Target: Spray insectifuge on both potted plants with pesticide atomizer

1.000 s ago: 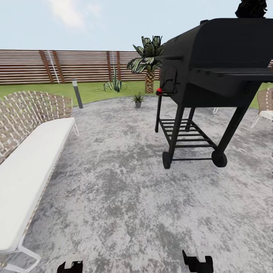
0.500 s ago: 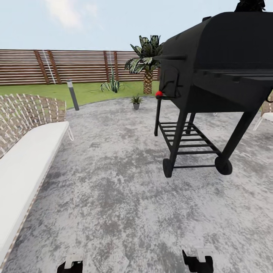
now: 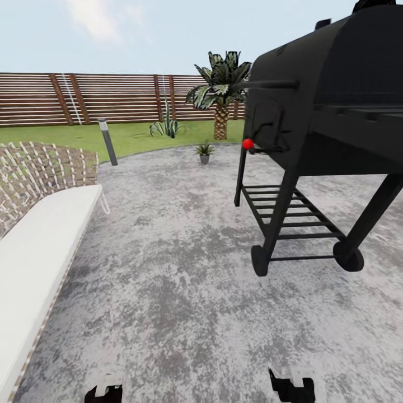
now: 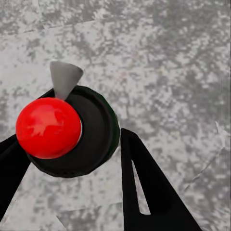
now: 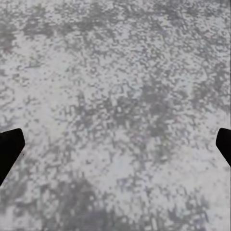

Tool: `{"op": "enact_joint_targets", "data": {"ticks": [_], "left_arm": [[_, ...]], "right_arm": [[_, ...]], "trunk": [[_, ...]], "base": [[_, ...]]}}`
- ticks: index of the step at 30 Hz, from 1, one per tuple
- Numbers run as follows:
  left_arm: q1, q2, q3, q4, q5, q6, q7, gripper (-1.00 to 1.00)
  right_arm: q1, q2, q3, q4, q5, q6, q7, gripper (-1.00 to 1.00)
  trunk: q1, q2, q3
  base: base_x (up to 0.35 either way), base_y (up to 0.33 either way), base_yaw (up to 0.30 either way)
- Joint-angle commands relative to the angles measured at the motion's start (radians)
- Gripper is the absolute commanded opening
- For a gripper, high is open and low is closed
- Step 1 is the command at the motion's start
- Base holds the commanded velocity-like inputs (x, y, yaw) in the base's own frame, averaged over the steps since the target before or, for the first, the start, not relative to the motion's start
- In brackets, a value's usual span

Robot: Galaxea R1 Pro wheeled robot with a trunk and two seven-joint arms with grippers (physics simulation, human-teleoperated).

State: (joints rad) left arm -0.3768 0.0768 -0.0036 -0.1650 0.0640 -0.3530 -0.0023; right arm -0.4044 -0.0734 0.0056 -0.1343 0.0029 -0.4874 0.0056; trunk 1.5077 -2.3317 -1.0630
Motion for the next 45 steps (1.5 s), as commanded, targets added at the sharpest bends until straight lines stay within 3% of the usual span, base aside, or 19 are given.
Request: {"op": "enact_joint_targets", "data": {"ticks": [1, 13, 25, 45], "left_arm": [[-0.001, 0.0, -0.001, 0.001, 0.007, -0.003, -0.001, -1.0], [-0.001, 0.0, -0.001, 0.001, 0.007, -0.003, -0.001, -1.0], [-0.001, 0.0, -0.001, 0.002, 0.007, -0.003, -0.001, -1.0], [-0.001, 0.0, -0.001, 0.002, 0.007, -0.003, -0.001, -1.0]], "right_arm": [[-0.001, 0.0, 0.0, 0.001, 0.0, -0.003, 0.001, 1.0], [-0.001, 0.0, 0.001, 0.001, 0.0, -0.003, 0.001, 1.0], [-0.001, 0.0, 0.001, 0.001, 0.0, -0.003, 0.001, 1.0], [-0.001, 0.0, 0.0, 0.001, 0.0, -0.003, 0.001, 1.0]], "trunk": [[0.0, 0.0, -0.001], [0.0, 0.0, -0.001], [0.0, 0.0, -0.001], [0.0, 0.0, -0.001]], "base": [[0.281, 0.221, 0.0], [0.305, 0.133, 0.007], [0.312, 0.085, 0.185], [0.319, 0.071, 0.007]]}}
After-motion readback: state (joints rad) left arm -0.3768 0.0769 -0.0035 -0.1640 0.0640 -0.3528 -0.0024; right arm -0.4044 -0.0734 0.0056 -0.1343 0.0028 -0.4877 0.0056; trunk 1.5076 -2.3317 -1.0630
